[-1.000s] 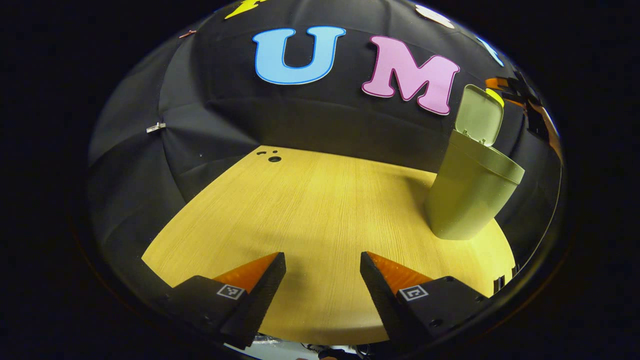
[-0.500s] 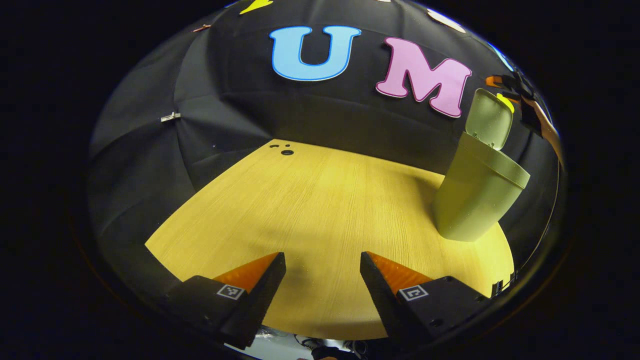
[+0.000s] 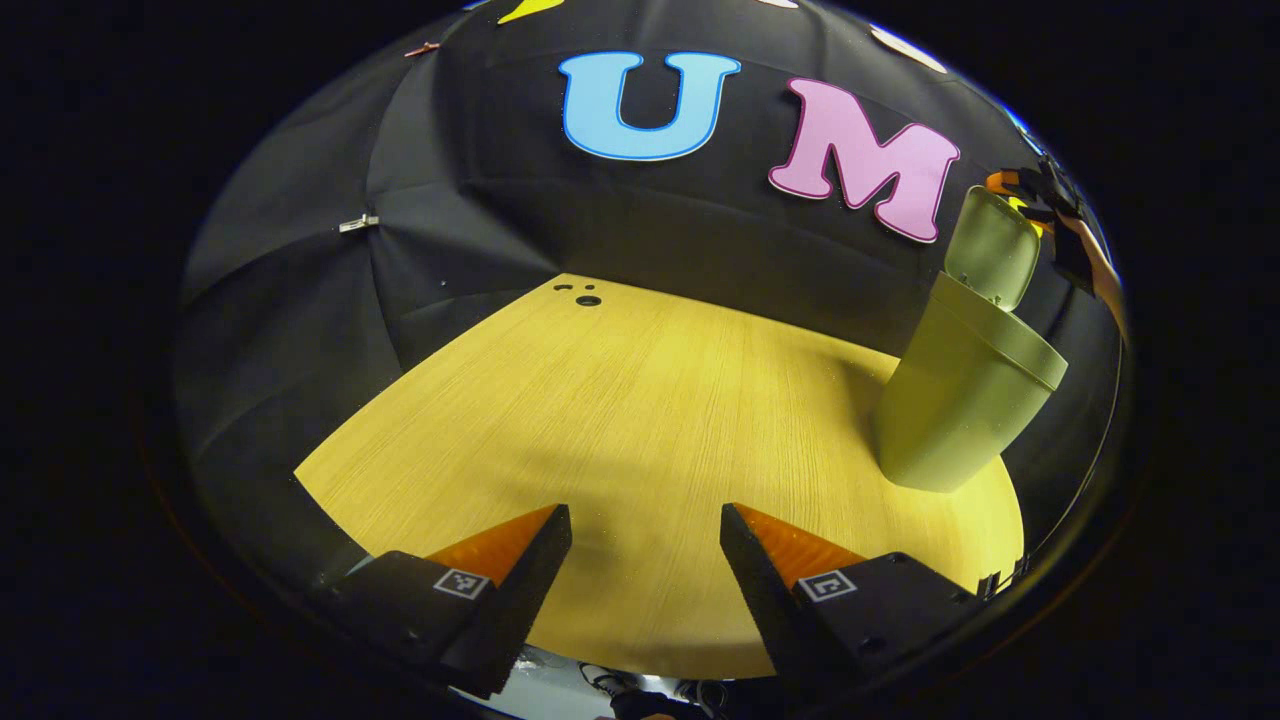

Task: Press the lid of the desktop garbage bin to open it, pick up the crumpled paper on the desktop and throw it into the bin, then pick up the pop can on the desktop and drop it into the bin, and finally close the garbage bin lid.

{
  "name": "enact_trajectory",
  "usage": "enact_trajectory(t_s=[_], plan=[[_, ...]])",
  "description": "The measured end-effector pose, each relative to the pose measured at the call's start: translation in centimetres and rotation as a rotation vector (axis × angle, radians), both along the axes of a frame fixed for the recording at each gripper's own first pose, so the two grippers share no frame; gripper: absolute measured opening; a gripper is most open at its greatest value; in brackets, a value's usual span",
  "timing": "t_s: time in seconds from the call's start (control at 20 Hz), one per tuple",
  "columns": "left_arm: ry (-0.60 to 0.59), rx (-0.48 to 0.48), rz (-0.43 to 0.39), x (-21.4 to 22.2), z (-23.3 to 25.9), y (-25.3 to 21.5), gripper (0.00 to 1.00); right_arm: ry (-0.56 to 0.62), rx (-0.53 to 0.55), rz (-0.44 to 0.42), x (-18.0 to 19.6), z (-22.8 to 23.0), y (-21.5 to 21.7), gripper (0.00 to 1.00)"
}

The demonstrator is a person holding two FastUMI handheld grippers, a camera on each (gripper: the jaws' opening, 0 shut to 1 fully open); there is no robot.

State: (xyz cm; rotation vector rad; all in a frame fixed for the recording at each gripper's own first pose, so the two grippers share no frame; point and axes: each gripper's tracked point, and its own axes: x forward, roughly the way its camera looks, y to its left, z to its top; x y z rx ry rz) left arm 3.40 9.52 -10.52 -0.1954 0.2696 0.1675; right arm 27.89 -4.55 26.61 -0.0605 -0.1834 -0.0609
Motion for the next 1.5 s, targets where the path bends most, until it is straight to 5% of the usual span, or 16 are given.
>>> enact_trajectory(t_s=[0.9, 1.5], plan=[[-0.013, 0.081, -0.204, 2.8, -0.2, -4.0, 0.96, 0.158, -0.030, 0.003, -9.6, -8.8, 0.2, 0.98], [-0.005, 0.092, -0.259, 3.1, 0.1, -5.4, 0.96, 0.355, 0.034, -0.041, -10.5, -19.5, -0.6, 0.99]])
